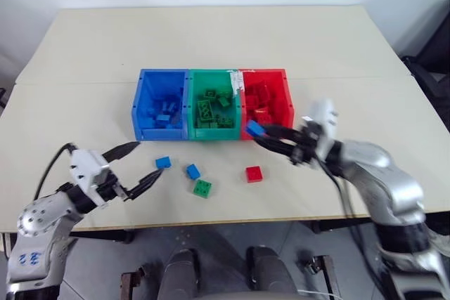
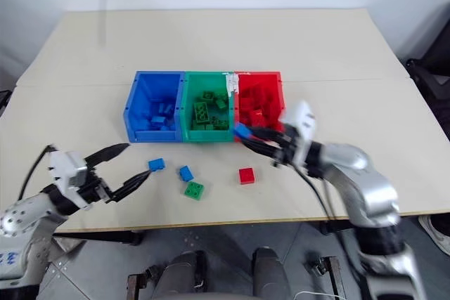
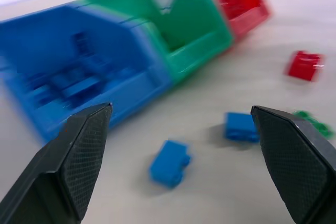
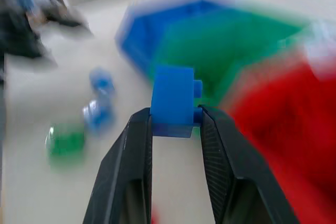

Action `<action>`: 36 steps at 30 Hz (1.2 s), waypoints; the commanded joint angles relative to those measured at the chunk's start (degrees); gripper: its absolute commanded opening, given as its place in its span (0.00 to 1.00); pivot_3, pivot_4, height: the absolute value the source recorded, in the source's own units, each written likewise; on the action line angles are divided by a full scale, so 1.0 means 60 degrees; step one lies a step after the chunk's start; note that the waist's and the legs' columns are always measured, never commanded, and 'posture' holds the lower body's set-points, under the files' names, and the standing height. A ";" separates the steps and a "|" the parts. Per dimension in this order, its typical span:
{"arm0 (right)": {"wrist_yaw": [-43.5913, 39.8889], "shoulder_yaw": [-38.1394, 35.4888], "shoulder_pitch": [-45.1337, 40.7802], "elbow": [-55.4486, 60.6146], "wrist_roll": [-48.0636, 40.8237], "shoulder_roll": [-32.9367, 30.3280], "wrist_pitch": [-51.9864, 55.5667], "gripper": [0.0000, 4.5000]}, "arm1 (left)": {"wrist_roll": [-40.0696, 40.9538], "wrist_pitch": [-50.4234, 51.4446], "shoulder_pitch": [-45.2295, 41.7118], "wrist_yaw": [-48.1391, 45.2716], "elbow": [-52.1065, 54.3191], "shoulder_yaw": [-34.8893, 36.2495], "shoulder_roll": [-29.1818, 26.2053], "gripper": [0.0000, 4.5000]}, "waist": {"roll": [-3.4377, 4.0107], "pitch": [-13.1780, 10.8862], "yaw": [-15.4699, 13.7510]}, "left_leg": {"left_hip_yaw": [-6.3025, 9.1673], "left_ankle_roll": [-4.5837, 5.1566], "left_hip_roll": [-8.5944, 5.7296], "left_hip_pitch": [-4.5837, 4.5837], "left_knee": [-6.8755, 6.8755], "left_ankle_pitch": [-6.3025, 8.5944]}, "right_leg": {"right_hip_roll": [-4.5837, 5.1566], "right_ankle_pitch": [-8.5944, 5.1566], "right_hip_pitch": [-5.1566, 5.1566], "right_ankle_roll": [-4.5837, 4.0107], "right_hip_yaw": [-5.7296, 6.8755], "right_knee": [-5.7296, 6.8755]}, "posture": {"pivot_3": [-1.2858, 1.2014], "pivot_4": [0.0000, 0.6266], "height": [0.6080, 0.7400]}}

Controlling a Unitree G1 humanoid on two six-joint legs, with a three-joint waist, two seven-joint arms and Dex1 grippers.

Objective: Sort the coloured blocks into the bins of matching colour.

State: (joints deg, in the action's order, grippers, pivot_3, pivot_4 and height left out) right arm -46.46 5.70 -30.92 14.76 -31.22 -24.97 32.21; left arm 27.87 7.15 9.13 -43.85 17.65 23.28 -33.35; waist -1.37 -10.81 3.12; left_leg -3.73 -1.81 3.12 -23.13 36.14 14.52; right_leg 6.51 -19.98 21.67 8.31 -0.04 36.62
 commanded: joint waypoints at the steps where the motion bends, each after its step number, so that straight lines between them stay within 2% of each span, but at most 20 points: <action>1: 0.0636 0.0839 -0.1271 -0.0824 0.0772 0.0952 -0.0017 0.20 | 0.0253 -0.0061 0.0518 0.0425 0.0457 0.0995 0.0065 1.00 | 0.0000 0.0000 -0.0001 | -0.0003 -0.0006 0.0002 -0.0001 0.0000 0.0003 | 0.0000 0.0000 0.0001 -0.0001 0.0015 0.0006 | 0.52 0.24 1.00; 9: 0.1184 0.1775 -0.3625 -0.4008 0.2286 0.2860 -0.0713 0.20 | 0.0798 0.0105 0.1571 0.0739 0.1320 0.1835 0.0416 1.00 | -0.0014 0.0009 -0.0046 | -0.0008 0.0002 0.0004 -0.0025 0.0002 0.0036 | 0.0033 0.0005 0.0000 -0.0014 0.0097 -0.0004 | 0.52 0.24 1.00; 16: 0.1515 0.1768 -0.4910 -0.6234 0.3207 0.4131 -0.1745 0.20 | 0.1340 0.0509 0.2342 0.0692 0.1995 0.1725 0.0631 1.00 | -0.0013 0.0009 0.0083 | -0.0034 -0.0035 0.0068 -0.0023 -0.0005 0.0055 | -0.0003 -0.0002 0.0012 -0.0050 0.0146 0.0011 | 0.52 0.24 1.00; 22: 0.1205 0.1626 -0.4933 -0.6519 0.3360 0.4339 -0.1856 0.66 | 0.1194 0.0497 0.2259 0.0763 0.2007 0.1509 0.0686 1.00 | -0.0013 0.0009 0.0073 | -0.0045 -0.0062 0.0089 -0.0027 -0.0006 0.0069 | -0.0012 -0.0021 0.0045 -0.0091 0.0173 0.0044 | 0.52 0.24 1.00; 26: 0.0639 0.1453 -0.4429 -0.5623 0.3123 0.3940 -0.1791 0.96 | 0.1047 0.0499 0.2037 0.0609 0.1875 0.1125 0.0552 1.00 | -0.0013 0.0009 0.0053 | -0.0055 -0.0062 0.0092 -0.0029 -0.0006 0.0070 | -0.0011 -0.0021 0.0049 -0.0091 0.0181 0.0042 | 0.52 0.24 1.00; 27: 0.0330 0.1374 -0.4183 -0.5202 0.2958 0.3730 -0.1763 0.99 | 0.1029 0.0517 0.1938 0.0556 0.1833 0.1014 0.0494 1.00 | -0.0014 0.0009 0.0012 | -0.0055 -0.0063 0.0093 -0.0029 -0.0007 0.0070 | -0.0010 -0.0021 0.0049 -0.0092 0.0183 0.0042 | 0.52 0.24 1.00; 36: -0.2238 0.0346 -0.0712 -0.1200 0.1589 0.0487 -0.2102 0.99 | 0.0791 0.0920 0.0411 -0.0485 0.1194 -0.0527 -0.0523 1.00 | -0.0013 0.0009 -0.0183 | -0.0071 -0.0057 0.0093 -0.0029 -0.0005 0.0086 | -0.0010 -0.0021 0.0043 -0.0091 0.0210 0.0010 | 0.52 0.24 1.00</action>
State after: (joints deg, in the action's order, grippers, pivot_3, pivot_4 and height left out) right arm -57.24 9.90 -35.91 2.77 -19.22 -21.13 21.08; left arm 33.20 12.58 11.97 -45.28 24.72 21.00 -35.88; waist -1.45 -10.75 2.02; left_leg -4.17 -2.18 3.71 -23.27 36.09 15.05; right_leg 6.43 -20.10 21.93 7.76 1.23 36.51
